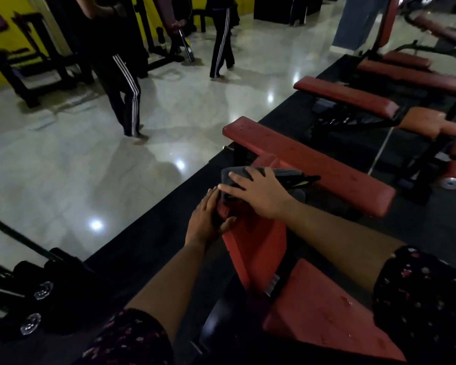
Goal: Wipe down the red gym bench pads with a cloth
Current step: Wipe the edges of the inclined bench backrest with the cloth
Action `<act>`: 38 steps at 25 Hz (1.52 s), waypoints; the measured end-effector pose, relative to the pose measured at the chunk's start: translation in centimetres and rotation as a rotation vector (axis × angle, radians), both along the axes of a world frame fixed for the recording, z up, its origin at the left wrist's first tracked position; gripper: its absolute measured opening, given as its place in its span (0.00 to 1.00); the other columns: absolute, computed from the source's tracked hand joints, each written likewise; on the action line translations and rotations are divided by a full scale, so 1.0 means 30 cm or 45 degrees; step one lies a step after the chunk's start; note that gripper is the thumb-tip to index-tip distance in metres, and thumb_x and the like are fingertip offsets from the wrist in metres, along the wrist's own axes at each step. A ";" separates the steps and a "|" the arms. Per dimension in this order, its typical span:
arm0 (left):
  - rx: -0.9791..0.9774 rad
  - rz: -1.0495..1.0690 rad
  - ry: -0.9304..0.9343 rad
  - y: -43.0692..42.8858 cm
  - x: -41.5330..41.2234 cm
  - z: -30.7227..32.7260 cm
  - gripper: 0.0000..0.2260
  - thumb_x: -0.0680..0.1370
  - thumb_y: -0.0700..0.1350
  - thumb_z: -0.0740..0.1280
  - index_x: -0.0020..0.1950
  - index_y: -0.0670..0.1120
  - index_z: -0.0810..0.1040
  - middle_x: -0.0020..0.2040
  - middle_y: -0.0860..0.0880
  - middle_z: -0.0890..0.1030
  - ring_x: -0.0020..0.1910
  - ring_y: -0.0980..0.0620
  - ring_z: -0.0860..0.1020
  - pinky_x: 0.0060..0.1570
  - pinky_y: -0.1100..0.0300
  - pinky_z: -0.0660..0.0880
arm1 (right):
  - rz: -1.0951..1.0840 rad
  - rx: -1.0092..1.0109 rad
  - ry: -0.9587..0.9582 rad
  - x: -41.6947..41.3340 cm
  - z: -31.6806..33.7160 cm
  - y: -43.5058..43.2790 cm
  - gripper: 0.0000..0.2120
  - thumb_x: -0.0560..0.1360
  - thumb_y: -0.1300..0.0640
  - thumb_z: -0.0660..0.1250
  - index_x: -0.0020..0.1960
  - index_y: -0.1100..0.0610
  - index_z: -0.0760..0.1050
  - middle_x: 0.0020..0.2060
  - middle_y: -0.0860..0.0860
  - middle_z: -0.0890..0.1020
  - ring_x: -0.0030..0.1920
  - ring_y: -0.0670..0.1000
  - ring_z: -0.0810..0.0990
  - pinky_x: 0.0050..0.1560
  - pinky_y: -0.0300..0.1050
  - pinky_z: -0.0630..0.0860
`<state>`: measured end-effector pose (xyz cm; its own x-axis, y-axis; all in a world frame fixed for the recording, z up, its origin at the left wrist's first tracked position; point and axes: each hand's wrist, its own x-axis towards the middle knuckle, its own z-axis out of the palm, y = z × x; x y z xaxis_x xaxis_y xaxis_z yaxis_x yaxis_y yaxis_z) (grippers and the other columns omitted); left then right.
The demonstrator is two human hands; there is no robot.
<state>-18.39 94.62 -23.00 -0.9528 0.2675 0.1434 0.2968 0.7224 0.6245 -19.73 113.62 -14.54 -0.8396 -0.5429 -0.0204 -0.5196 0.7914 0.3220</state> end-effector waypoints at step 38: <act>-0.351 -0.193 0.004 0.173 -0.158 0.120 0.27 0.78 0.58 0.53 0.78 0.59 0.59 0.78 0.58 0.60 0.75 0.52 0.62 0.68 0.44 0.68 | -0.737 -1.149 -0.109 -0.210 -0.209 0.287 0.44 0.74 0.66 0.65 0.79 0.42 0.45 0.77 0.53 0.54 0.62 0.62 0.68 0.52 0.55 0.75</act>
<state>-23.12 99.80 -19.40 -0.8990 0.4353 0.0486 0.4153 0.8118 0.4105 -26.04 122.25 -20.81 -0.9887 0.0928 0.1182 0.0173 0.8515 -0.5240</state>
